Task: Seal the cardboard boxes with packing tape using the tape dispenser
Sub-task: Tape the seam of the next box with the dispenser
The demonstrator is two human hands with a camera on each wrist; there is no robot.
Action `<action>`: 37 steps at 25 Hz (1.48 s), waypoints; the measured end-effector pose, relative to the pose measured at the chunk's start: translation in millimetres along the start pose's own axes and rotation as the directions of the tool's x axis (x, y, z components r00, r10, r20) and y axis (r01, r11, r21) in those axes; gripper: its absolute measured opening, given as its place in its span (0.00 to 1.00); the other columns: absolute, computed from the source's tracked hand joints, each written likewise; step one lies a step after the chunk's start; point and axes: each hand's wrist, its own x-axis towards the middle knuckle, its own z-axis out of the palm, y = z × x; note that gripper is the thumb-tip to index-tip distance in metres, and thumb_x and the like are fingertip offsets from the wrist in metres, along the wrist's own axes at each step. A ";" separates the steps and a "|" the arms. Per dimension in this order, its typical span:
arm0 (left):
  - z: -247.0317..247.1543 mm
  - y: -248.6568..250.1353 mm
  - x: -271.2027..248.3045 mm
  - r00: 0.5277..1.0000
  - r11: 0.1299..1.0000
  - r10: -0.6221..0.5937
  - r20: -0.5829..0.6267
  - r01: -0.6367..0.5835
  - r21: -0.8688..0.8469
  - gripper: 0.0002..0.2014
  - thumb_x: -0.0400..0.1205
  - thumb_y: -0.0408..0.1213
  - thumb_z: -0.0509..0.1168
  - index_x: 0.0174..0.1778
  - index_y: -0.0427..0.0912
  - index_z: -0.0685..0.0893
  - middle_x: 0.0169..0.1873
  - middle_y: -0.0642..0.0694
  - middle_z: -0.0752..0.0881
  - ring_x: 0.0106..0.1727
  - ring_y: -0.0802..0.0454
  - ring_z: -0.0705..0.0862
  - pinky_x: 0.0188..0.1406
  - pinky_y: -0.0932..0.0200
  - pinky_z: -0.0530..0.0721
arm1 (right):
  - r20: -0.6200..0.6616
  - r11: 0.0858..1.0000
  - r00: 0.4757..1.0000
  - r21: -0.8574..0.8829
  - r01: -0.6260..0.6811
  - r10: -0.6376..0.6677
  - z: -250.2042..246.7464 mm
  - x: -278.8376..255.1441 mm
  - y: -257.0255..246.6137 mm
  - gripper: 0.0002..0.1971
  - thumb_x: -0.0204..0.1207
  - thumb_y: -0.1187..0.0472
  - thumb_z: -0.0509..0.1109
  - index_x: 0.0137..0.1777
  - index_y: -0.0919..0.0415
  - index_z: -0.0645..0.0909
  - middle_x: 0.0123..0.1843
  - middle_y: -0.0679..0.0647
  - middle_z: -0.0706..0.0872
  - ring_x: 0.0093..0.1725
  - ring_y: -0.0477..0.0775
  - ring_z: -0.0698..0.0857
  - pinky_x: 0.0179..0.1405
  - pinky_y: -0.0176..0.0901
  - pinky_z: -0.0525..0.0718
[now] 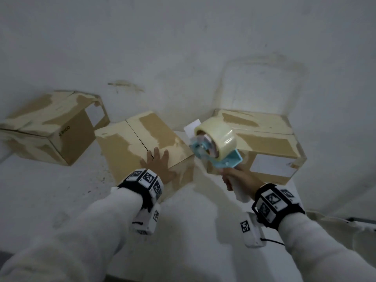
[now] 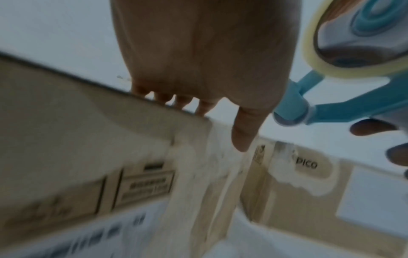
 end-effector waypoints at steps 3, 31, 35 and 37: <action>-43.2 -17.8 1.7 0.997 0.915 0.074 0.001 -0.067 -0.397 0.30 0.83 0.57 0.54 0.75 0.40 0.70 0.78 0.38 0.67 0.76 0.40 0.68 0.74 0.49 0.67 | -0.004 0.991 0.999 0.132 0.039 -0.038 25.9 14.2 -32.8 0.24 0.61 0.44 0.70 0.47 0.64 0.75 0.24 0.53 0.73 0.20 0.48 0.72 0.22 0.39 0.70; -131.3 -191.6 138.7 0.966 -0.011 0.138 0.217 0.220 -0.975 0.08 0.85 0.32 0.58 0.45 0.36 0.81 0.37 0.39 0.85 0.35 0.47 0.84 0.26 0.58 0.87 | -0.175 0.958 0.960 -0.225 0.176 -0.218 229.5 145.4 -89.7 0.06 0.74 0.59 0.72 0.40 0.61 0.79 0.23 0.56 0.77 0.22 0.53 0.75 0.23 0.40 0.77; -147.7 -209.5 171.8 0.992 0.091 0.065 0.110 0.104 -0.990 0.05 0.81 0.30 0.63 0.41 0.35 0.83 0.32 0.40 0.88 0.27 0.50 0.87 0.26 0.59 0.87 | -0.159 0.936 0.965 -0.319 0.148 -0.207 222.9 151.4 -92.3 0.13 0.76 0.55 0.69 0.34 0.62 0.77 0.21 0.55 0.79 0.21 0.51 0.77 0.26 0.39 0.80; -153.7 -219.0 190.3 0.995 0.194 0.076 0.069 0.053 -0.980 0.04 0.81 0.31 0.64 0.43 0.37 0.84 0.29 0.43 0.89 0.26 0.53 0.88 0.25 0.63 0.84 | -0.162 0.940 0.974 -0.326 0.099 -0.159 217.9 155.3 -93.9 0.17 0.75 0.52 0.70 0.30 0.63 0.76 0.20 0.56 0.79 0.20 0.53 0.77 0.27 0.41 0.80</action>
